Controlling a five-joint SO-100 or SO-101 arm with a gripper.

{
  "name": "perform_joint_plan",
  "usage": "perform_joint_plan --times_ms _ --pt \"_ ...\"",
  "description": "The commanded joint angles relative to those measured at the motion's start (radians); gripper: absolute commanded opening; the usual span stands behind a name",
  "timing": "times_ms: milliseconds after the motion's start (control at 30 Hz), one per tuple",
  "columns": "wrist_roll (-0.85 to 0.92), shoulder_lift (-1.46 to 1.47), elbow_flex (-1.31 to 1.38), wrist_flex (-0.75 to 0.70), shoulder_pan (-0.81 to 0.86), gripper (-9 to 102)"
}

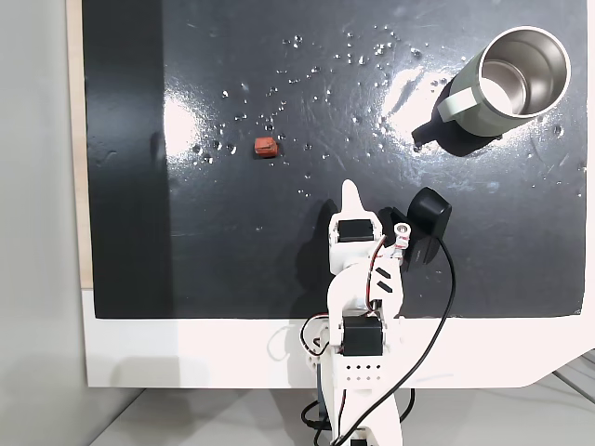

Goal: Grasp a cube and put it in the cup.

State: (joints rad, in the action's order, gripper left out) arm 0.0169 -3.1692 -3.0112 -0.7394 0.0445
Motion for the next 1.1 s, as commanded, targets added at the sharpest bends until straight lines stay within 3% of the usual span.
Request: perform_joint_plan --times_ms 0,767,1067 --pt "-0.014 -0.009 0.006 -0.002 -0.018 0" --pt "0.046 -0.005 0.103 -0.038 -0.012 0" --pt "0.018 0.477 0.541 -0.058 -0.089 0"
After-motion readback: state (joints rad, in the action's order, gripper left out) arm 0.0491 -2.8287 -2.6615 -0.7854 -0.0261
